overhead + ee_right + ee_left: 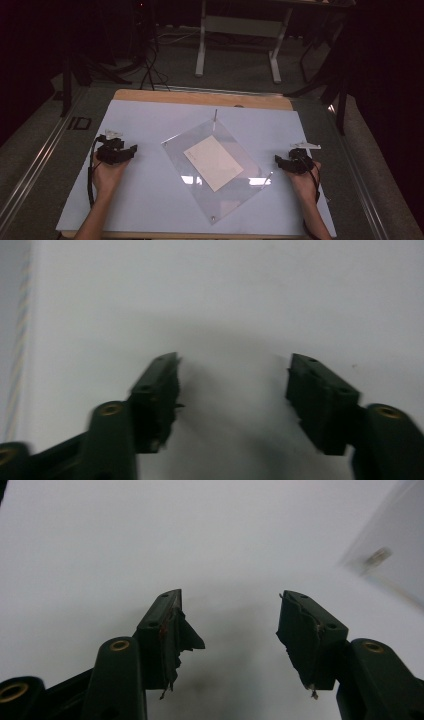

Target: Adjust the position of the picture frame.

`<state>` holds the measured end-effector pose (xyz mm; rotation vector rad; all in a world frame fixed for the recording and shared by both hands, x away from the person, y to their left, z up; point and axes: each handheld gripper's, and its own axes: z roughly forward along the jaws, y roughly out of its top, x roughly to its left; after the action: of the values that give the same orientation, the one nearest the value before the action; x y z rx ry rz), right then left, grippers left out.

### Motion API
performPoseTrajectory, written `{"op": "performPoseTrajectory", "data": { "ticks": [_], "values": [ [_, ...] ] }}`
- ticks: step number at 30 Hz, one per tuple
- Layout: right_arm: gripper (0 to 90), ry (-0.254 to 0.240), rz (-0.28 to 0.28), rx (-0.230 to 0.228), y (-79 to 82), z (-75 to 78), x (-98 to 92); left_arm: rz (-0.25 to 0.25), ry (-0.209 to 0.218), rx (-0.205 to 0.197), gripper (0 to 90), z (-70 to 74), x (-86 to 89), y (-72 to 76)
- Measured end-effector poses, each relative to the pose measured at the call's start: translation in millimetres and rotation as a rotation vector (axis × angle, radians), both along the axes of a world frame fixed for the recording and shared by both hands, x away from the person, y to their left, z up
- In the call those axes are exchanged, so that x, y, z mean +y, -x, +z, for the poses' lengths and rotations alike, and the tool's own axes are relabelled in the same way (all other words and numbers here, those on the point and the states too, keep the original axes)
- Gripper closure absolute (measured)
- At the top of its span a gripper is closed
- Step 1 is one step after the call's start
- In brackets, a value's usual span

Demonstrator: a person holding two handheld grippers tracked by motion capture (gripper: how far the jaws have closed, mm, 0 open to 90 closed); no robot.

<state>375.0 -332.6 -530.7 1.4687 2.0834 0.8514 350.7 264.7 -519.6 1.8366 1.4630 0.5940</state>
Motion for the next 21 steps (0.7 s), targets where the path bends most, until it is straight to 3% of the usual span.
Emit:
{"op": "performPoseTrajectory", "data": {
  "ticks": [2, 5, 6, 10, 12, 15, 17, 21],
  "values": [
    [42.9, 0.005, 0.039, -0.001, 4.6, 1.6, 0.2, -0.027, -0.007, -0.016, 43.2, 6.2, -2.9, 0.1],
    [44.3, 0.007, 0.054, -0.002, 7.1, 2.3, 0.9, -0.050, -0.009, -0.021, 44.7, 9.5, -5.0, -0.1],
    [44.9, 0.014, 0.111, -0.005, 16.9, 5.0, 2.4, -0.101, -0.023, -0.042, 45.4, 15.9, -11.0, -0.3],
    [45.5, 0.007, 0.140, -0.014, 25.4, 7.4, 2.4, -0.146, -0.014, -0.059, 46.6, 22.1, -16.6, -3.1],
    [47.4, -0.009, 0.169, -0.012, 32.5, 8.9, 2.1, -0.183, 0.005, -0.068, 46.5, 26.7, -20.2, -9.2],
    [47.9, -0.007, 0.207, -0.009, 38.9, 9.0, 3.7, -0.215, -0.010, -0.064, 46.1, 29.2, -22.8, -18.5],
    [47.0, -0.001, 0.215, -0.009, 41.0, 8.7, 4.7, -0.218, -0.016, -0.062, 45.2, 29.8, -23.3, -21.5],
    [46.0, -0.011, 0.237, -0.002, 48.4, 9.1, 7.8, -0.221, 0.016, -0.051, 44.8, 29.0, -24.9, -33.3]
  ]
}}
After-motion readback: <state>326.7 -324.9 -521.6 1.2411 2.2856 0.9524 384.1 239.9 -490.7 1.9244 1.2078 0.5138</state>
